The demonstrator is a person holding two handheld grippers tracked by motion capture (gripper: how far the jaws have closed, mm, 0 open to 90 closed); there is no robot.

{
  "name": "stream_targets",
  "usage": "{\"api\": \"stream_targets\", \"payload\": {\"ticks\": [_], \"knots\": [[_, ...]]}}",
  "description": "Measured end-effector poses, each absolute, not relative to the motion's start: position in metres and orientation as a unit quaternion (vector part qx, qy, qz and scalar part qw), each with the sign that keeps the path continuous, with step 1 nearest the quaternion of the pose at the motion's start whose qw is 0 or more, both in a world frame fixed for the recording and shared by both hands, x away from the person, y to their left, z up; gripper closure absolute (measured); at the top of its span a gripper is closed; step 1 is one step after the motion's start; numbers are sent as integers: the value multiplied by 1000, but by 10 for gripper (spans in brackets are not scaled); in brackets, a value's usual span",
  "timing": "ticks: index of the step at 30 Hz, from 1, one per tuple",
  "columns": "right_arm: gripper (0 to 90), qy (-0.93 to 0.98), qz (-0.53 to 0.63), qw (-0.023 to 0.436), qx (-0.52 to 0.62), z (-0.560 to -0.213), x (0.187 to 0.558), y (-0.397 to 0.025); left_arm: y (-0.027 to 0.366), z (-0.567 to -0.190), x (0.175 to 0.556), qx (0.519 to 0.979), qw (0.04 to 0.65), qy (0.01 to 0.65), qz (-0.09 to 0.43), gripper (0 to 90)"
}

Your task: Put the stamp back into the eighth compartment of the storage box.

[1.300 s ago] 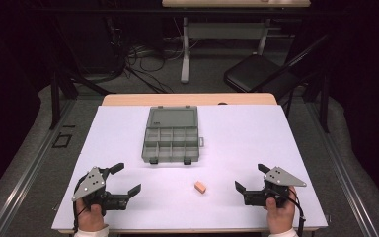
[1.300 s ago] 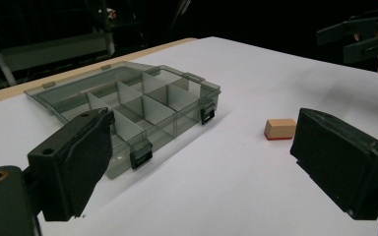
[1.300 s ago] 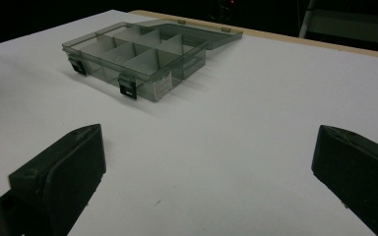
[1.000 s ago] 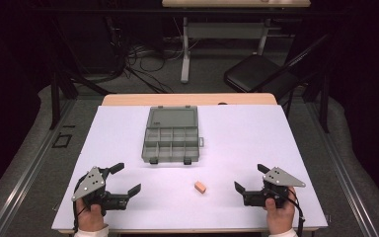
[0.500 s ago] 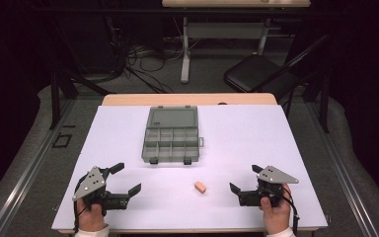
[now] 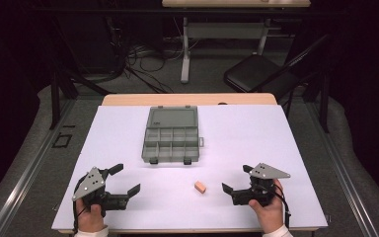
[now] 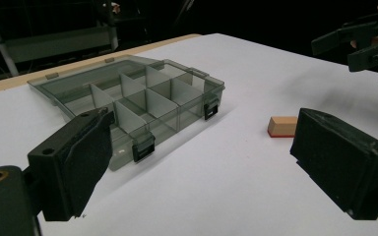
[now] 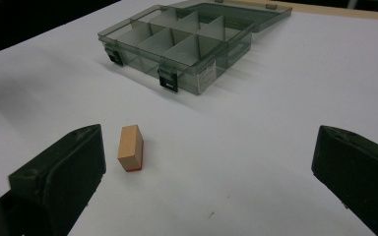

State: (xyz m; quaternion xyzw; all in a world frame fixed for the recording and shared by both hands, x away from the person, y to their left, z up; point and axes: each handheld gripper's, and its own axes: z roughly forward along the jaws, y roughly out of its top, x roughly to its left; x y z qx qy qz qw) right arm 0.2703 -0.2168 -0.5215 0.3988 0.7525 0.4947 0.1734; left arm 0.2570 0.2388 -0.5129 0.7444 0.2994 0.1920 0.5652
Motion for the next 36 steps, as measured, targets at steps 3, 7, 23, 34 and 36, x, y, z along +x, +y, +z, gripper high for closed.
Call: {"api": "stream_targets", "payload": {"ticks": [3, 7, 23, 34, 36], "knots": [[0, 753, 493, 170, 402, -522, 271, -213, 239, -513, 256, 744, 567, 298, 189, 88], [0, 759, 474, 191, 404, -520, 269, -208, 237, -513, 256, 747, 565, 297, 187, 88], [236, 775, 469, 192, 378, -507, 272, -192, 235, -513, 255, 748, 562, 297, 190, 89], [349, 800, 449, 181, 354, -505, 281, -164, 234, -514, 254, 752, 559, 294, 189, 88], [348, 801, 447, 182, 355, -506, 282, -159, 234, -514, 254, 752, 558, 293, 190, 88]]}}
